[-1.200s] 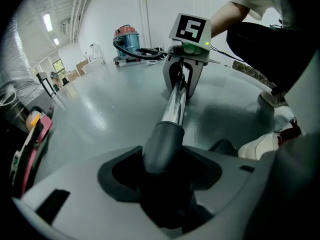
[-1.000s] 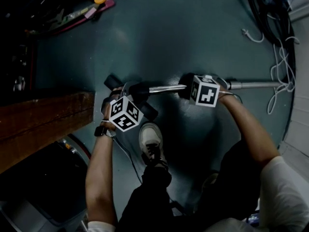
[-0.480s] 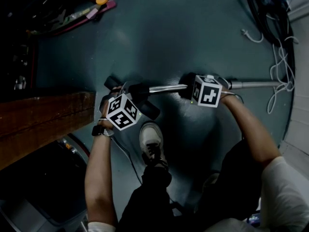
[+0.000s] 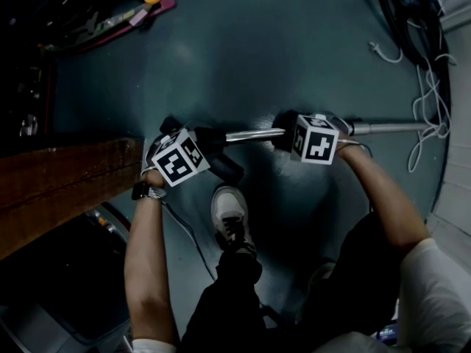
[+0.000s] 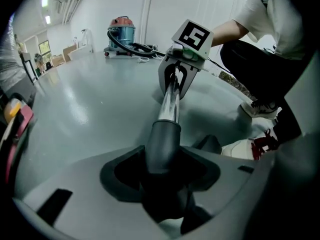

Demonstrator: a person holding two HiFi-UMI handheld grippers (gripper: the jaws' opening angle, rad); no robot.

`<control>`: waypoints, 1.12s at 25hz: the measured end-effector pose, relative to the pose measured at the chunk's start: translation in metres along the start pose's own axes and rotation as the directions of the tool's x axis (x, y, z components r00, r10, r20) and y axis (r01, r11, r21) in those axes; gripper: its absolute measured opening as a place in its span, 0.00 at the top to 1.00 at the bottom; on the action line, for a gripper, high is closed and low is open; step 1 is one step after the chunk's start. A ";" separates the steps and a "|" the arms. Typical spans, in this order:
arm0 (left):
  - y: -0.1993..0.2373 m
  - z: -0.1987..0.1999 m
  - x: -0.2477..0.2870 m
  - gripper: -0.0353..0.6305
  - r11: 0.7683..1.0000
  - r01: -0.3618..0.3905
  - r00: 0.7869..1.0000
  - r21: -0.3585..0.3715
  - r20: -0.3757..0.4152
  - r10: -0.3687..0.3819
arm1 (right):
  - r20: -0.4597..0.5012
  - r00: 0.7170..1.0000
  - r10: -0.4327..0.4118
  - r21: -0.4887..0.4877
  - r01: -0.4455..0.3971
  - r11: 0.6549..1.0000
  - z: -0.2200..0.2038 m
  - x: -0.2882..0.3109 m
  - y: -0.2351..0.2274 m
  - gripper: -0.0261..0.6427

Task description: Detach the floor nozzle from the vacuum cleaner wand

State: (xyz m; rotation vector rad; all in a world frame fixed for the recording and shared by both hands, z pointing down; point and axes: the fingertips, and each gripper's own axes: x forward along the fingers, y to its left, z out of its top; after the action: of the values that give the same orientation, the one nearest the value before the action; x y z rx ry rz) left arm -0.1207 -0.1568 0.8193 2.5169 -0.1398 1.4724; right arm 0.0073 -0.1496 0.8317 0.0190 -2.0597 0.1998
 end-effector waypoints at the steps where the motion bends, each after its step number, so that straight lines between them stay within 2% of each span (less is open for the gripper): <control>1: 0.001 0.001 0.000 0.65 1.000 -0.019 1.000 0.009 0.006 0.019 | 0.001 1.000 0.001 0.002 -0.001 1.000 0.000 0.000 0.000 0.75; 7: 0.002 0.003 -0.005 0.65 0.980 -0.170 0.985 0.104 -0.022 0.173 | -0.003 1.000 0.008 -0.001 -0.008 1.000 -0.002 -0.001 0.001 0.75; 12: 0.004 0.005 -0.011 0.65 0.959 -0.235 0.970 0.158 -0.026 0.241 | -0.004 1.000 0.009 0.005 -0.009 1.000 0.000 -0.002 0.000 0.75; 23: 0.003 0.008 -0.014 0.65 0.984 -0.157 0.987 0.082 0.049 0.153 | 0.005 1.000 0.002 -0.001 -0.002 1.000 0.002 -0.008 0.000 0.75; 28: 0.005 0.008 -0.014 0.65 0.982 -0.168 0.986 0.082 0.039 0.165 | 0.006 1.000 0.013 0.002 -0.013 1.000 0.003 -0.007 -0.001 0.75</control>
State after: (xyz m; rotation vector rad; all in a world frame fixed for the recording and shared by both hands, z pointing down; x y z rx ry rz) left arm -0.1220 -0.1634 0.8043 2.6549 -0.3061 1.5295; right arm 0.0079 -0.1517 0.8243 0.0074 -2.0661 0.2095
